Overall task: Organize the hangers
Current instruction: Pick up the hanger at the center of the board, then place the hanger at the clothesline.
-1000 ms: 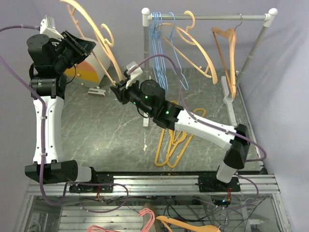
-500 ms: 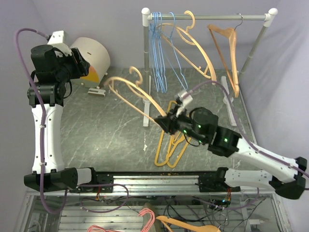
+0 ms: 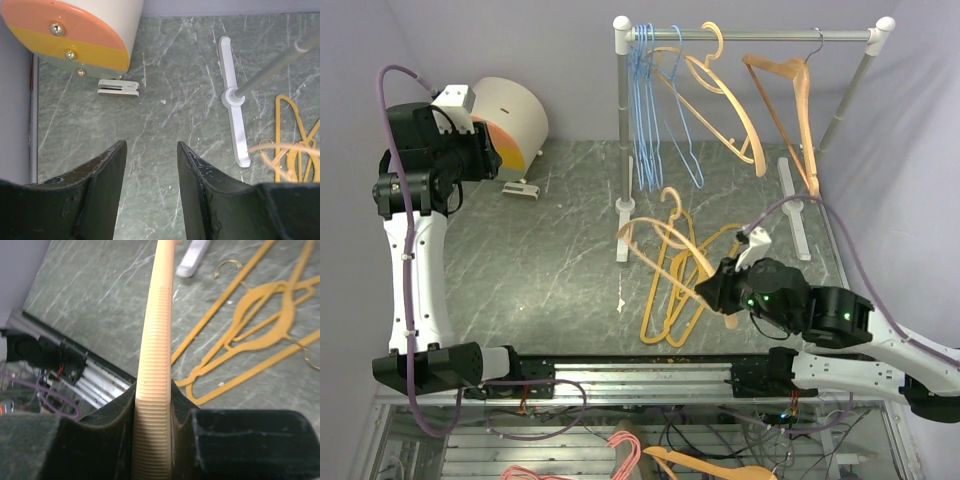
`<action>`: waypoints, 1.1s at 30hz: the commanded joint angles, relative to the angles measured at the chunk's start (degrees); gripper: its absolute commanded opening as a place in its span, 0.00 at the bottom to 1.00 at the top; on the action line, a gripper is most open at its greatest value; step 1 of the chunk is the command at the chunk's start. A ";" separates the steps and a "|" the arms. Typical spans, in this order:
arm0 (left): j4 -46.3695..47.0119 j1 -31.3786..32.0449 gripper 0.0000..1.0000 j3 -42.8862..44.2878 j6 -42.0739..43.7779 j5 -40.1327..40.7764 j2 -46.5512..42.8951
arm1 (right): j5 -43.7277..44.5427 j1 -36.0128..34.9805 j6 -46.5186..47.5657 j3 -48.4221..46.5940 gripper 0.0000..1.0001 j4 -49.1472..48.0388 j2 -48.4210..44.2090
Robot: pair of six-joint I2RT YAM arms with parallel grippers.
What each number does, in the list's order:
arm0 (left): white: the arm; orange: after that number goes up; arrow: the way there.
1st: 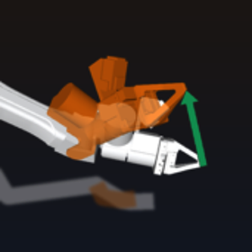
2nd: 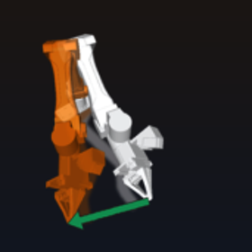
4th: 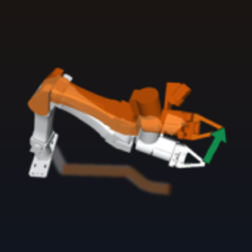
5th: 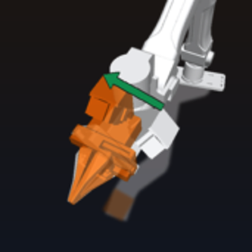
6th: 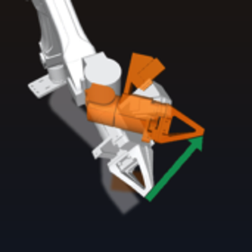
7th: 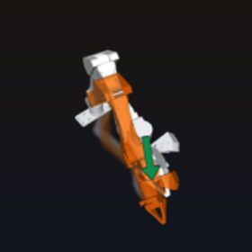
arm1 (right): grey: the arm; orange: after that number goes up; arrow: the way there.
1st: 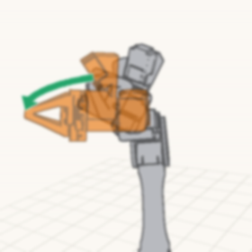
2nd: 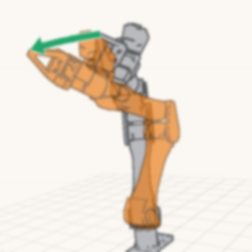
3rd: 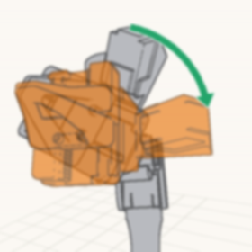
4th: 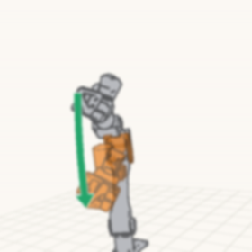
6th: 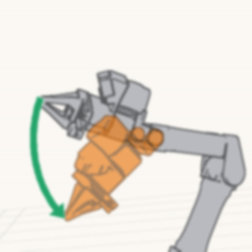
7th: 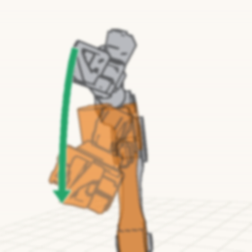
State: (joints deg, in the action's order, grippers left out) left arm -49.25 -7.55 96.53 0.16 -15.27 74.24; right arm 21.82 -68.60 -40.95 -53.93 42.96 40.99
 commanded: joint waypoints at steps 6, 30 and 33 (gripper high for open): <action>-1.10 -2.44 0.55 1.18 1.63 -5.37 0.02 | 21.55 -0.14 -15.66 -13.55 0.00 28.25 4.35; 1.16 -4.91 0.54 -3.55 1.78 -6.07 -2.24 | 18.21 0.40 0.30 -29.62 0.00 31.28 9.06; 1.40 -5.02 0.53 -3.57 1.64 -6.11 -2.47 | 19.03 0.48 2.73 -31.92 0.00 30.22 8.44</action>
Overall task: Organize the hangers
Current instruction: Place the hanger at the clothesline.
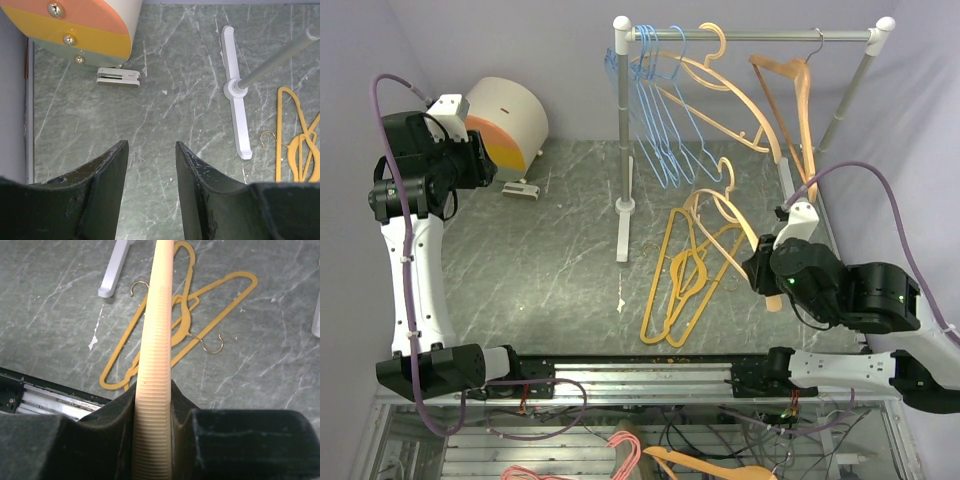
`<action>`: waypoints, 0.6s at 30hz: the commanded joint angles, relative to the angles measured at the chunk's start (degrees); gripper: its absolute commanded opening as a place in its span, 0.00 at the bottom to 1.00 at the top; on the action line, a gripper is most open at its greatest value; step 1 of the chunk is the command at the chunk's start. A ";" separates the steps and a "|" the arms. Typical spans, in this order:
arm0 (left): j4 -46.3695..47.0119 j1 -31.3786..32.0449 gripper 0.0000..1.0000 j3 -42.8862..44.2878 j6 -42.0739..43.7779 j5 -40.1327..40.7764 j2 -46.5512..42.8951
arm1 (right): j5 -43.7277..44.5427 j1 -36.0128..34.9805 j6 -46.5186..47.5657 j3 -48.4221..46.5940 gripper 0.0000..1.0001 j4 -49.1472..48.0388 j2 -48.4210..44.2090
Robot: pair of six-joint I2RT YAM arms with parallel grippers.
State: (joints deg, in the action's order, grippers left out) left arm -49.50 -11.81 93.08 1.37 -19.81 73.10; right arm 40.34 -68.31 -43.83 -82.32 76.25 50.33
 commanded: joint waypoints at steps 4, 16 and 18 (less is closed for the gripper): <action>1.47 -0.75 0.53 0.75 0.44 -1.90 -1.29 | 3.13 0.76 6.72 -9.60 0.00 2.56 2.57; 1.78 -1.17 0.53 -0.12 0.49 -1.34 -1.99 | 0.21 14.40 24.17 -20.83 0.00 -1.17 6.66; 2.19 -1.48 0.53 -0.53 0.32 -1.97 -2.13 | -1.98 14.42 27.22 -19.64 0.00 -6.03 6.38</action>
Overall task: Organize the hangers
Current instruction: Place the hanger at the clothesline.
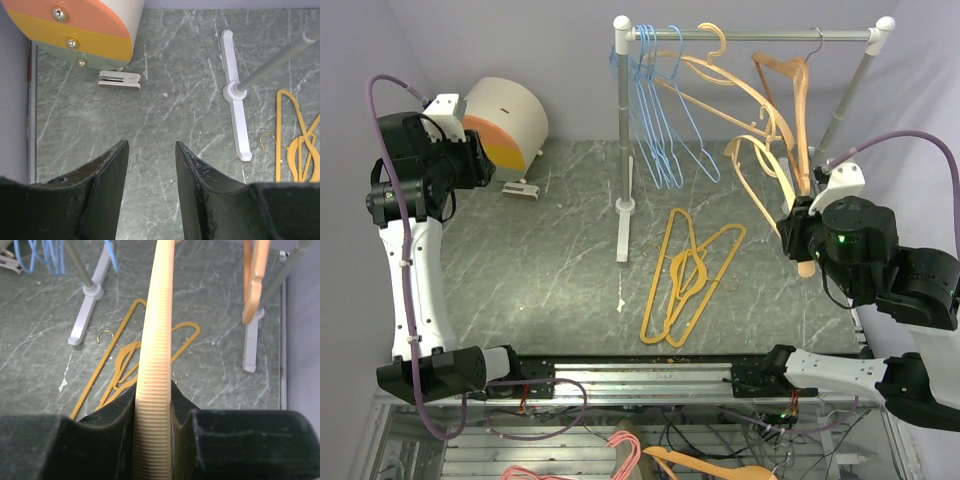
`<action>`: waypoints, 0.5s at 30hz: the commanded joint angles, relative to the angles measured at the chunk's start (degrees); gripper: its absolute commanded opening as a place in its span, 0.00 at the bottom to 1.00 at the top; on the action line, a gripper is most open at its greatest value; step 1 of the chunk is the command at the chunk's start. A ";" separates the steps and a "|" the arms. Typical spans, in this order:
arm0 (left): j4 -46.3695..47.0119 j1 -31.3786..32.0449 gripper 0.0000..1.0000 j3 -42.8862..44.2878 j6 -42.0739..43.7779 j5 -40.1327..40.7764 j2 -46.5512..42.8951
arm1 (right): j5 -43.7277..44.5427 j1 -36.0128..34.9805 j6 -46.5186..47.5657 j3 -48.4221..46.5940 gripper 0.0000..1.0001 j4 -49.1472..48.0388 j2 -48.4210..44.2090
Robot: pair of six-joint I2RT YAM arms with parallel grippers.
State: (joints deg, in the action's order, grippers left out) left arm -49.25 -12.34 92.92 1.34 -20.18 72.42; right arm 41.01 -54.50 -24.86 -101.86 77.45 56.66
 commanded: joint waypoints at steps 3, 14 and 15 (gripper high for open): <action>2.02 -1.50 0.53 -0.63 0.22 -1.83 -1.77 | -5.94 0.56 11.01 2.08 0.00 -13.96 1.07; 2.83 -2.16 0.53 -2.14 0.17 -1.94 -2.79 | -8.93 0.59 20.47 4.82 0.00 -36.50 5.64; 2.79 -2.16 0.53 -2.18 0.26 -1.97 -2.80 | -9.20 0.59 21.48 5.18 0.00 -38.50 6.15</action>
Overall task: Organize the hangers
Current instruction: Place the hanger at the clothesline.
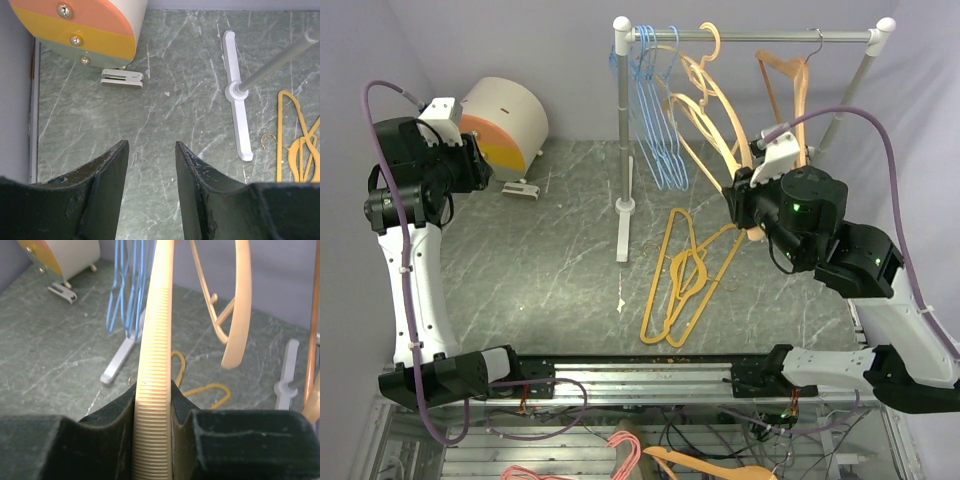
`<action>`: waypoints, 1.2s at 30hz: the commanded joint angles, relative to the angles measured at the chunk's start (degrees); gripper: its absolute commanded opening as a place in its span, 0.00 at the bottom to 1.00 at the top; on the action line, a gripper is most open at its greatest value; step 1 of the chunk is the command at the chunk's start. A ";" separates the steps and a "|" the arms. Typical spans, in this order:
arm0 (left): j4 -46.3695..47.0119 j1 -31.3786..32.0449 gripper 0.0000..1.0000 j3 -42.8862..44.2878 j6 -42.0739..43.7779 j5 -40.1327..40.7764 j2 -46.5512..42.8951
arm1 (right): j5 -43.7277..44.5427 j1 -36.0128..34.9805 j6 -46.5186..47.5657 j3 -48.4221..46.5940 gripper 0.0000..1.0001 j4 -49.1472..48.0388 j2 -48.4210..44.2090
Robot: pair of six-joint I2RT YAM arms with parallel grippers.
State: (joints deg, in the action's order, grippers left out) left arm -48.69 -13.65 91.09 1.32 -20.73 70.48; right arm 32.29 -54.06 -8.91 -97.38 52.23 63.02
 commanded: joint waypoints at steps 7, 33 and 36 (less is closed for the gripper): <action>2.88 -0.85 0.53 -1.49 0.26 -1.57 -0.95 | -3.86 0.24 8.37 0.00 0.00 -22.75 5.61; 4.29 -1.12 0.53 -4.51 -0.08 -2.45 -1.39 | -4.81 9.30 1.19 -5.50 0.00 -25.51 14.02; 4.36 -1.14 0.54 -4.52 -0.11 -2.48 -1.40 | -6.75 10.78 0.23 -5.58 0.00 -26.55 15.90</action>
State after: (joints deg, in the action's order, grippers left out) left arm -46.52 -14.17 86.91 1.30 -21.67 70.32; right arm 28.36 -45.10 -6.59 -101.60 29.93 77.21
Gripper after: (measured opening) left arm 0.532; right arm 0.201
